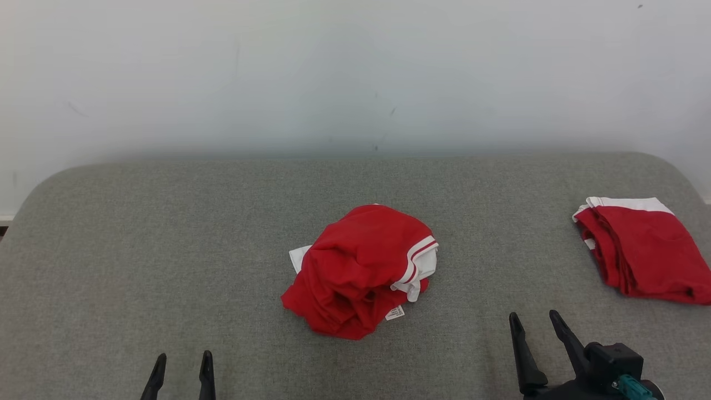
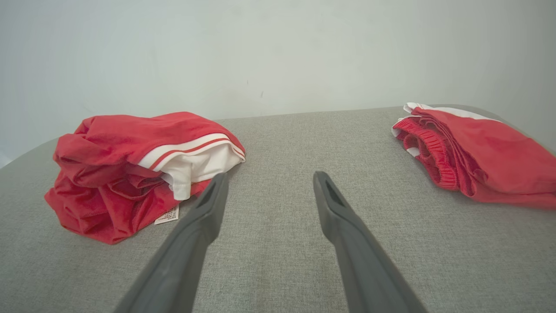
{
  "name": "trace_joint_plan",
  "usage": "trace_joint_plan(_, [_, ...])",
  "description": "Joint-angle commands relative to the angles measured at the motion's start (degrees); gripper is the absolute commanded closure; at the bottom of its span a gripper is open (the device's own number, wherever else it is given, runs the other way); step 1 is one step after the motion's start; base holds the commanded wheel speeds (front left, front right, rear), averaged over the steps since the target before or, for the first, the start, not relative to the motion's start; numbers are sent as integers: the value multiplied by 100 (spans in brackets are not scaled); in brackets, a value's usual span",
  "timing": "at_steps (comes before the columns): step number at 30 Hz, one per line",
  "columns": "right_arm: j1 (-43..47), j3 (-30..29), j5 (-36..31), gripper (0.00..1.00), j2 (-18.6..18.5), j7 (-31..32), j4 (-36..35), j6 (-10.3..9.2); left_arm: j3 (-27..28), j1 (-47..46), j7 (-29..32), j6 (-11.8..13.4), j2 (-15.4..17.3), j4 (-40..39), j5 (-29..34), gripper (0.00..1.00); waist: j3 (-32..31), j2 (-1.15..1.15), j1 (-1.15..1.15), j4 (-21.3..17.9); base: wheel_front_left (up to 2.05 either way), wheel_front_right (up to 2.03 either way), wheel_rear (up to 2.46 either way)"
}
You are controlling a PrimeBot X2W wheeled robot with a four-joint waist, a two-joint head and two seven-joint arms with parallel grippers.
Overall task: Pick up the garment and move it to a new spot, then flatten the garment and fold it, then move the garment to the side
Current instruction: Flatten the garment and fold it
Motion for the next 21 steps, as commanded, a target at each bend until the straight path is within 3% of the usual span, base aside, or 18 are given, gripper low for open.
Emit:
trace_joint_plan(1, [18, 1, 42, 0, -1, -10, -4, -14, 17, -40, -17, -27, -18, 15, 66, 0, 2, 0, 0, 1, 0, 0, 0])
trace_joint_plan(13, [-99, 87, 65, 0, -2, 10, 19, -14, -140, -435, 6, -68, 24, 271, 103, 0, 86, 0, 0, -194, 0, 0, 0])
trace_joint_plan(21, [-207, 119, 88, 0, -2, 12, 17, -14, -391, -1799, 811, -147, 416, 929, -108, 0, 316, 0, 0, -789, 0, 0, 0])
